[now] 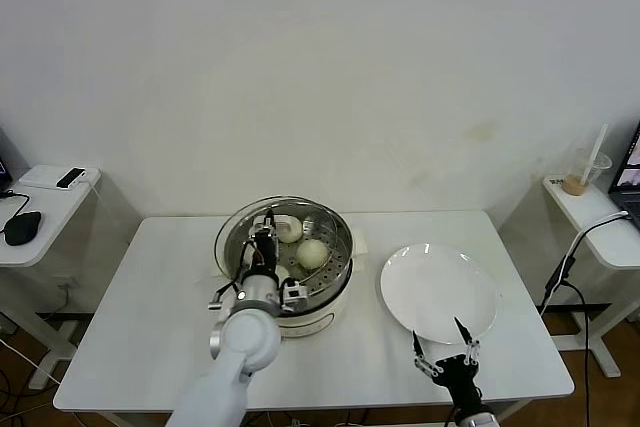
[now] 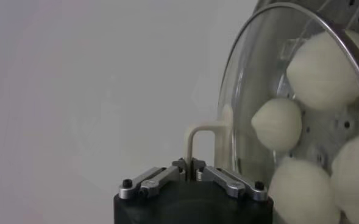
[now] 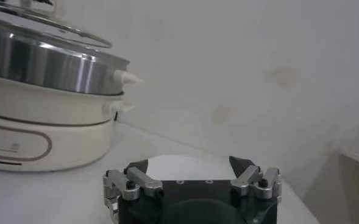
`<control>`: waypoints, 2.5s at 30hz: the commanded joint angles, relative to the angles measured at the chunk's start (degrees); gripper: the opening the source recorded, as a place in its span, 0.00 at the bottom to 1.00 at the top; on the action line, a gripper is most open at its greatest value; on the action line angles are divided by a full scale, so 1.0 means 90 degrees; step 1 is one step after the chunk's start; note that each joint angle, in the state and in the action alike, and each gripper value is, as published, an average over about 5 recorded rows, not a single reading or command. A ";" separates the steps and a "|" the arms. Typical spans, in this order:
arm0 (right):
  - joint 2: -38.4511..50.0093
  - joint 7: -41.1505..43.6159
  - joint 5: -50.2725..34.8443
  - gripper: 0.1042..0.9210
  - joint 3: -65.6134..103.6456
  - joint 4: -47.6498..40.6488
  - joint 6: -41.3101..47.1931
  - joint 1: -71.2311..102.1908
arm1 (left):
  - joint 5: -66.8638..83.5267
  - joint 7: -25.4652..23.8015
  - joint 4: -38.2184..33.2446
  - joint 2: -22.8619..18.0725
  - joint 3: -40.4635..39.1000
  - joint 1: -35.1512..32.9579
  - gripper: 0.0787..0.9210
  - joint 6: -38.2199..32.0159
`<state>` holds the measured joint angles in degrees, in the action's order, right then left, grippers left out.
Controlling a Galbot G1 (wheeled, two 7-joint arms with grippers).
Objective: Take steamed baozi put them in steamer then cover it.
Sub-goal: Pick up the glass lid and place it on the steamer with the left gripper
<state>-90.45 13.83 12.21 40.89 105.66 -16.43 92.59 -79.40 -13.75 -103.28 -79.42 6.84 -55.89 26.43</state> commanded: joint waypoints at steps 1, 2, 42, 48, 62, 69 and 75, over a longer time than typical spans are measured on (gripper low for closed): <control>-0.0003 0.0012 0.0043 0.88 -0.0044 -0.0081 0.0007 -0.0041 | -0.0360 -0.0047 0.0165 -0.0413 -0.0100 -0.0004 0.06 -0.0025; -0.0003 0.0014 0.0048 0.88 -0.0054 -0.0089 0.0008 -0.0046 | -0.0376 -0.0045 0.0156 -0.0421 -0.0096 -0.0025 0.06 -0.0029; -0.0009 0.0057 0.0208 0.88 -0.0297 -0.0208 0.0037 -0.0090 | -0.0742 -0.0233 0.0008 -0.0461 0.0001 -0.0205 0.06 -0.0150; -0.0009 0.0059 0.0221 0.88 -0.0304 -0.0214 0.0037 -0.0085 | -0.0795 -0.0271 -0.0004 -0.0453 0.0002 -0.0197 0.06 -0.0168; -0.0010 0.0077 0.0249 0.88 -0.0361 -0.0208 0.0045 -0.0072 | -0.0830 -0.0263 -0.0050 -0.0458 0.0042 -0.0250 0.06 -0.0290; -0.0010 0.0080 0.0256 0.88 -0.0385 -0.0215 0.0058 -0.0076 | -0.0741 -0.0234 -0.0338 -0.0403 0.0058 -0.0411 0.20 -0.0312; -0.0008 0.0078 0.0260 0.88 -0.0386 -0.0226 0.0060 -0.0065 | -0.0584 -0.0174 -0.0849 -0.0225 0.0055 -0.0810 0.41 -0.0379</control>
<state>-90.52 14.56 14.53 37.40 103.71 -15.91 91.94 -85.69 -15.78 -106.00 -82.62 7.43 -59.71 23.56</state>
